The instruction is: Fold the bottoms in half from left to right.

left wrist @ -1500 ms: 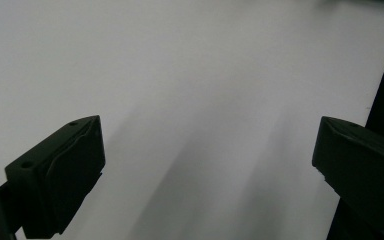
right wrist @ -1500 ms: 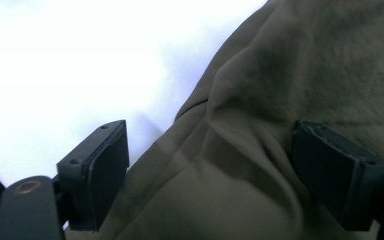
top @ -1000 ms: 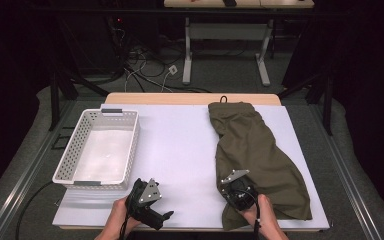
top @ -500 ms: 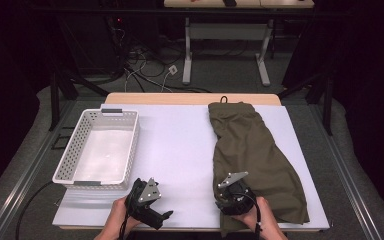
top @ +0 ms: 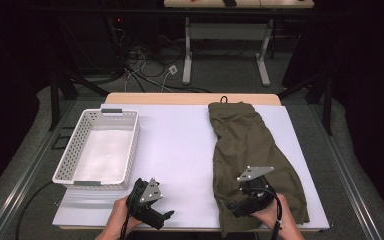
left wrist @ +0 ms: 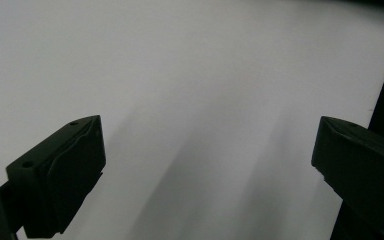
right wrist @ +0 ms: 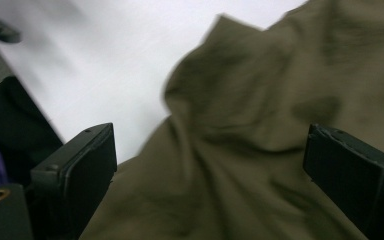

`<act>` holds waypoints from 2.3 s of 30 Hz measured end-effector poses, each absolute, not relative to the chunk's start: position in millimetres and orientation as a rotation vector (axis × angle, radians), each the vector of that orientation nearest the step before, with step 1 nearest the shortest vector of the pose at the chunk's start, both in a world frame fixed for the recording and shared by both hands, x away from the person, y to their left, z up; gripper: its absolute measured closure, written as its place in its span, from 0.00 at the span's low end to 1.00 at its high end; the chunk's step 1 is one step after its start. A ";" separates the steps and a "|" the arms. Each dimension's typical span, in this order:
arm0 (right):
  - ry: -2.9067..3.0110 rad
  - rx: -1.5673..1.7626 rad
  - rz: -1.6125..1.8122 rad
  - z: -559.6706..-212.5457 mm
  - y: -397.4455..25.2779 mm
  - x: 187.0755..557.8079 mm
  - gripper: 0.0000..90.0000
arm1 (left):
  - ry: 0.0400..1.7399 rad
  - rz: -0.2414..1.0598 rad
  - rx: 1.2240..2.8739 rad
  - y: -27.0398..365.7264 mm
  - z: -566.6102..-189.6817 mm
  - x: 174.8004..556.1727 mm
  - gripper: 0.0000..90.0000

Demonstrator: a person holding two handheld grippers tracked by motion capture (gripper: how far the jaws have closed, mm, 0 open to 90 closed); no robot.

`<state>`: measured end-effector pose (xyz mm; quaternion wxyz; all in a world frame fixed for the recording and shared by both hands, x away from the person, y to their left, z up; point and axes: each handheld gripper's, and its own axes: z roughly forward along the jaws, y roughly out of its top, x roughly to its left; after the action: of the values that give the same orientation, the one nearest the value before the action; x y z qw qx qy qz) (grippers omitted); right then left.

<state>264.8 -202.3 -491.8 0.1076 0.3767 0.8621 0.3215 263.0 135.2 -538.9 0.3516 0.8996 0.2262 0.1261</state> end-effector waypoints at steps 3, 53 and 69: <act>2.505 1.130 0.937 -491.7 -212.8 271.9 0.07 | 0.588 0.329 2.327 134.6 -538.7 263.5 0.01; 2.422 1.213 0.883 -502.7 -177.2 373.5 0.06 | 0.601 0.321 2.326 134.6 -540.1 264.9 0.01; 2.416 1.250 0.854 -514.2 -161.7 394.2 0.18 | 0.597 0.315 2.326 135.2 -540.3 264.8 0.01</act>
<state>394.2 -161.7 -514.2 0.1449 0.4337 0.8385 0.2964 264.8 135.2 -540.3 0.3521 0.8989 0.2308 0.1217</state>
